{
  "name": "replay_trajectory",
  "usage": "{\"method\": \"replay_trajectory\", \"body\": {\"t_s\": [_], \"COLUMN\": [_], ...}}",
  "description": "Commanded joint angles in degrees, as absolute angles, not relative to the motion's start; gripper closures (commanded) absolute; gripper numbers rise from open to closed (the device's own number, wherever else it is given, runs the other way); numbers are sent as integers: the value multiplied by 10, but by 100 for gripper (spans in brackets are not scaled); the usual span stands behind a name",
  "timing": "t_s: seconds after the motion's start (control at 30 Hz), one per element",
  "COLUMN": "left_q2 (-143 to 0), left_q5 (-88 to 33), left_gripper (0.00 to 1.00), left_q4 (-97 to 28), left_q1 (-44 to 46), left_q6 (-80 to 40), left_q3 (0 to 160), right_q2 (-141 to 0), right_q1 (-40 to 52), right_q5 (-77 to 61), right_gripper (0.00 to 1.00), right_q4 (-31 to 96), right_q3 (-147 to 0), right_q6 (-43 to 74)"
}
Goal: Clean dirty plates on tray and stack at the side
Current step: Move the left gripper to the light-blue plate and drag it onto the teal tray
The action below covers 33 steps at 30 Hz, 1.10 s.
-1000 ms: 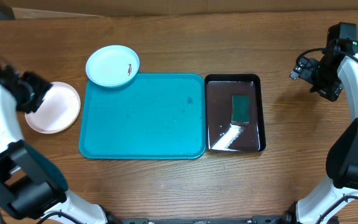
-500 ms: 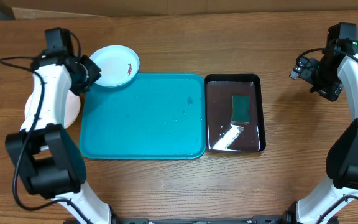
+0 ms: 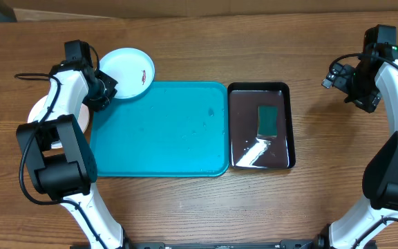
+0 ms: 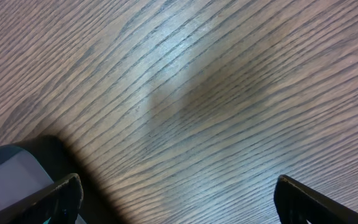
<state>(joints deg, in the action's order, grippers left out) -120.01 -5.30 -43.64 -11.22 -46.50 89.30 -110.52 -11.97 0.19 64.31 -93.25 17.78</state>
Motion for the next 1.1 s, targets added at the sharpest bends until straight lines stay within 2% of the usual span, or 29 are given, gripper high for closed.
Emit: {"method": "replay_trajectory", "body": {"t_s": [0.0,0.03,0.33,0.5,0.7,1.0,1.07], "left_q2": [-1206,-1205,-1193,-1172,-1169,-1169,-1169], "left_q5": [-49,-50,-139,-196,-194,-142,-140], "left_gripper": [91,96,96,96,96,95,91], "left_q4": [-434,-434,-449,-493,-600,-684,-696], "left_q1": [-109,-109,-109,-107,-105,-91,-84], "left_q6": [-474,-474,-395,-272,-168,-132,-121], "left_q3": [901,901,902,902,902,901,901], "right_q2": [-1100,-1100,-1100,-1100,-1100,-1100,-1100], "right_q1": [-121,-121,-121,-121,-121,-121,-121], "right_q5": [-1,-1,-1,-1,-1,-1,-1], "right_gripper": [0,0,0,0,0,0,0], "right_q4": [642,642,642,642,642,642,642], "right_q3": [-938,-938,-938,-938,-938,-938,-938], "right_q6": [178,178,178,178,178,178,178]}}
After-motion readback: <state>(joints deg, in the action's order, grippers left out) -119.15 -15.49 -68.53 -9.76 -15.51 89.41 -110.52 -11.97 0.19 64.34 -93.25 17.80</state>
